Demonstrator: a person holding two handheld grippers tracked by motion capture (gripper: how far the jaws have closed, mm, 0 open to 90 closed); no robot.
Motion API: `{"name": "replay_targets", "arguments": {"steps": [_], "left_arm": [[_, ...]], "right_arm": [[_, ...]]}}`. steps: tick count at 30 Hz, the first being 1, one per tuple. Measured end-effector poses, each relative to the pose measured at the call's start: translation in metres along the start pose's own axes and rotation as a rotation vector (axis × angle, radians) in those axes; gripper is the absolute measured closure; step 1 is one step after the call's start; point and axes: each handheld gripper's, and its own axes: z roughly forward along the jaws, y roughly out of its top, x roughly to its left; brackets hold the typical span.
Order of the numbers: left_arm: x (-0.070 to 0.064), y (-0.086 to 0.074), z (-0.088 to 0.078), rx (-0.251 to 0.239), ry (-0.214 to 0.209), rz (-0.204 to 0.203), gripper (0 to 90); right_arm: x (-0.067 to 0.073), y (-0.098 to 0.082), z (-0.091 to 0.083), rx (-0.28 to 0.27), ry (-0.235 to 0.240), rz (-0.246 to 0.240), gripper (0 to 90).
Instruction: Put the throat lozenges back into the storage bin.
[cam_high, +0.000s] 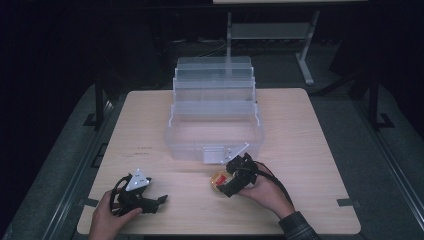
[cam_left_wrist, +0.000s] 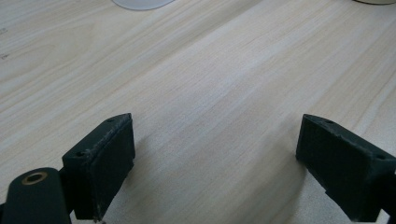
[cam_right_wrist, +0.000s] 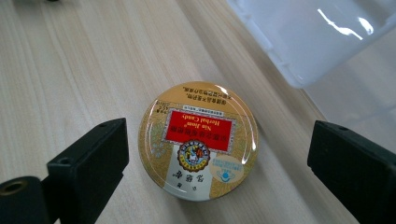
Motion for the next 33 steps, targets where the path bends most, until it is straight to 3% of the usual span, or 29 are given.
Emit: {"name": "replay_targets", "arguments": {"steps": [33], "left_arm": [[0.0,0.0,0.0,0.0,-0.001,-0.002,10.7]], "right_arm": [[0.008,0.0,0.028,0.055,0.034,-0.019,8.7]]}}
